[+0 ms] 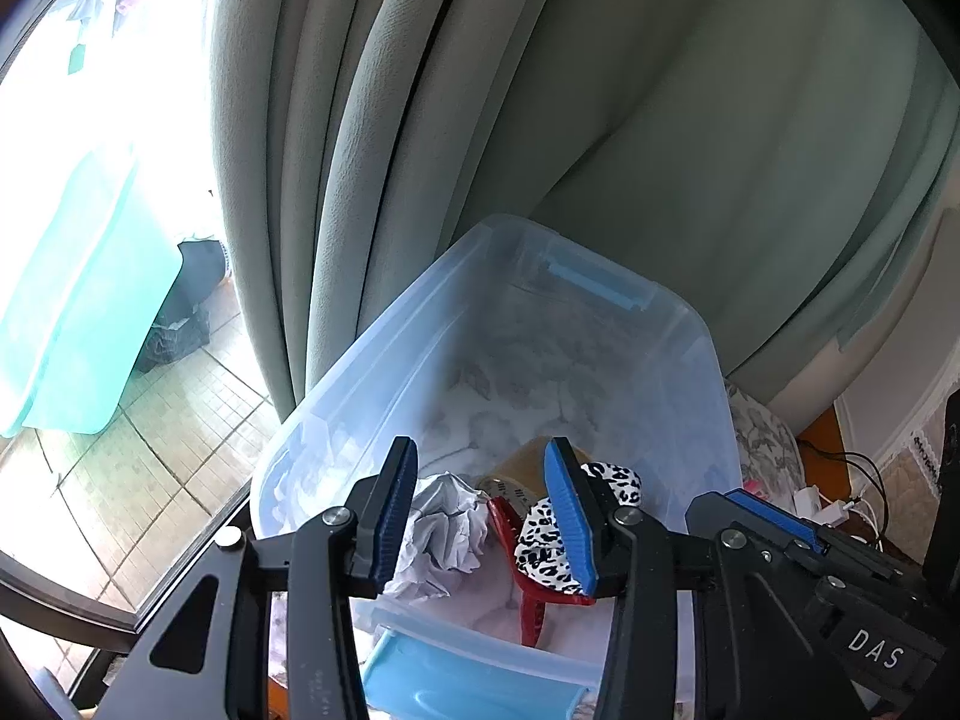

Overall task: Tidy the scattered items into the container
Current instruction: 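Carry clip and scrunchie over the clear box and open both tools, then move both tools back toward the pink and teal hair ties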

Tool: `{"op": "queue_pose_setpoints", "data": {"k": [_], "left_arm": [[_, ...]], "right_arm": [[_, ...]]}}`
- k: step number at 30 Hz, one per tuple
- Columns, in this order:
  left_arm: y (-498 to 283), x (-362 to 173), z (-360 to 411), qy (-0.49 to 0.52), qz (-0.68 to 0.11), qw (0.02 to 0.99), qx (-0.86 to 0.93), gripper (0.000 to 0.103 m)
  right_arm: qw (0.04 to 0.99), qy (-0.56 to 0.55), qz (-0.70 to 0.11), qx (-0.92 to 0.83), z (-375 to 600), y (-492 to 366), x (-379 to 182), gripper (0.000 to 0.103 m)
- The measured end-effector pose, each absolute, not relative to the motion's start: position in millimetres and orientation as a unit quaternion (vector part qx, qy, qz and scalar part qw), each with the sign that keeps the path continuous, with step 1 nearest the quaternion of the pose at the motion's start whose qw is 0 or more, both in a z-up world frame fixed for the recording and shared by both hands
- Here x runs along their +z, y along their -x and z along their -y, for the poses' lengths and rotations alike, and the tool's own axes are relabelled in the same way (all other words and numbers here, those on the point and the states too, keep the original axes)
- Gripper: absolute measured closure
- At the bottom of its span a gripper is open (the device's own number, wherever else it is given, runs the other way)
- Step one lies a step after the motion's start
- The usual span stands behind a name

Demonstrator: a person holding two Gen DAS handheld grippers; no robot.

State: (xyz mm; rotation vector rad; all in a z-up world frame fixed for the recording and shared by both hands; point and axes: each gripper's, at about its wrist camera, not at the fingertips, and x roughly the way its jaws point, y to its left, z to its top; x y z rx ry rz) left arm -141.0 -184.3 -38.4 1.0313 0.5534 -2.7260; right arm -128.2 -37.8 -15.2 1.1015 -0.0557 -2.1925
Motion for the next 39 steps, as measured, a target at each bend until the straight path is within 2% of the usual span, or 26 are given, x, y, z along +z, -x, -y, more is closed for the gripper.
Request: {"op": "queue_pose_setpoints", "data": {"k": [10,22,24,26,39], "left_arm": [[167,-45,156,-0.332,-0.172,0.06,-0.926,0.058],[189,-46,91,-0.311,-0.113,0.042,-0.943,0.057],[201,-51,78,-0.311,-0.114,0.029,-0.943,0.056],[202,-50,64,-0.308,-0.11,0.02,-0.945,0.049],[173,-18,-47,-0.286,-0.031,-0.038,-0.957,0.047]], "right_arm": [[0.329,-0.409,0.053,-0.85,16,128,-5,0.059],[0.322,-0.374,0.095,-0.864,-37,114,9,0.059],[0.317,-0.368,0.103,-0.868,-50,112,12,0.059],[0.312,-0.362,0.113,-0.871,-64,111,14,0.059],[0.269,-0.32,0.173,-0.892,-154,98,25,0.055]]}}
